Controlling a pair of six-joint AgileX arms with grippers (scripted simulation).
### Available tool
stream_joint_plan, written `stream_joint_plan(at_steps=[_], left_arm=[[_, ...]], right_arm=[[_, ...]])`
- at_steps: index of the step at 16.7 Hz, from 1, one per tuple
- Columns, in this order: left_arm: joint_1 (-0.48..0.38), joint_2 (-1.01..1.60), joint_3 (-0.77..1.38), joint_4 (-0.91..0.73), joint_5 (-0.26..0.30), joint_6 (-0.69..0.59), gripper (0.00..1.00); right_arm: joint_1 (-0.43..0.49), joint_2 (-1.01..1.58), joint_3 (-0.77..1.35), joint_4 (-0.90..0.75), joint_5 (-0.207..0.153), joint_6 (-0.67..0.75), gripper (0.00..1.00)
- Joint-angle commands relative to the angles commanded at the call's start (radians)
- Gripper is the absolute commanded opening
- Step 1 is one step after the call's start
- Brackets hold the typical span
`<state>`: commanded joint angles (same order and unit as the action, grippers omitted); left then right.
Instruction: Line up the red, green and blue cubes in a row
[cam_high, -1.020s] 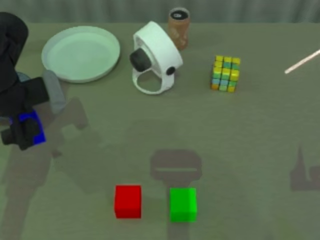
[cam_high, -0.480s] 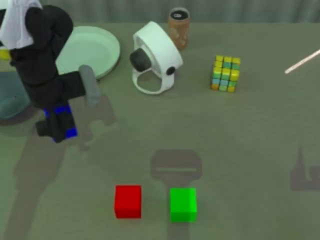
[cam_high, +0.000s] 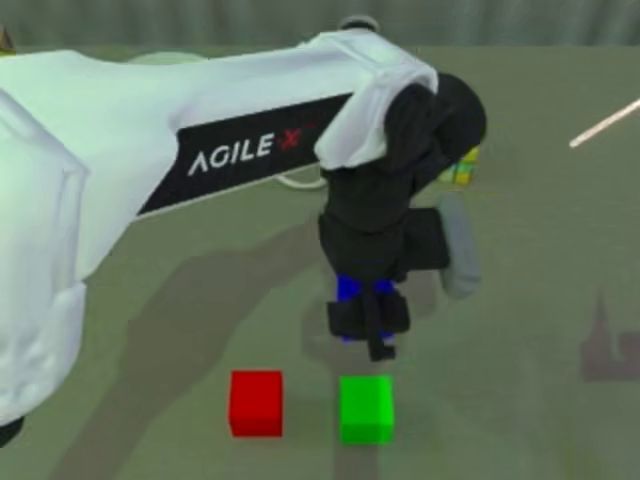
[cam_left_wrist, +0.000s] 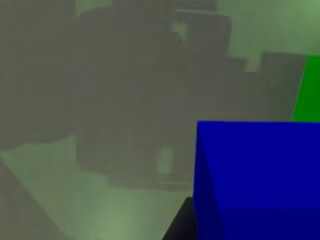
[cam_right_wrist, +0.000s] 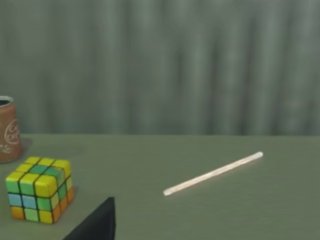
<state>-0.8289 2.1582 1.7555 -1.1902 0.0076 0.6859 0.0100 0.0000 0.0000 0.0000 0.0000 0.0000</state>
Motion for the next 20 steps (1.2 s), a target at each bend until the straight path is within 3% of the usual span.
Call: stream_joint_plan(at_steps=[3,5,11,17,20], left_arm=[[-0.142,0.040,0.087,-0.033,-0.001,-0.098,0.00],[-0.183,0.050,0.115,-0.042,-0.002,-0.132,0.00],[-0.186,0.052,0.101,-0.023,-0.001,-0.133,0.00],[-0.189,0.117,-0.025,0.171,-0.001,-0.137,0.00],[-0.190,0.127,-0.040,0.190,-0.001,-0.137,0.00]], right_arm=[[0.000,0.000,0.000,0.000,0.000,0.000,1.00],[0.000,0.000,0.000,0.000,0.000,0.000,1.00],[0.000,0.000,0.000,0.000,0.000,0.000,1.00],[0.000,0.000,0.000,0.000,0.000,0.000,1.00],[0.000,0.000,0.000,0.000,0.000,0.000,1.00]])
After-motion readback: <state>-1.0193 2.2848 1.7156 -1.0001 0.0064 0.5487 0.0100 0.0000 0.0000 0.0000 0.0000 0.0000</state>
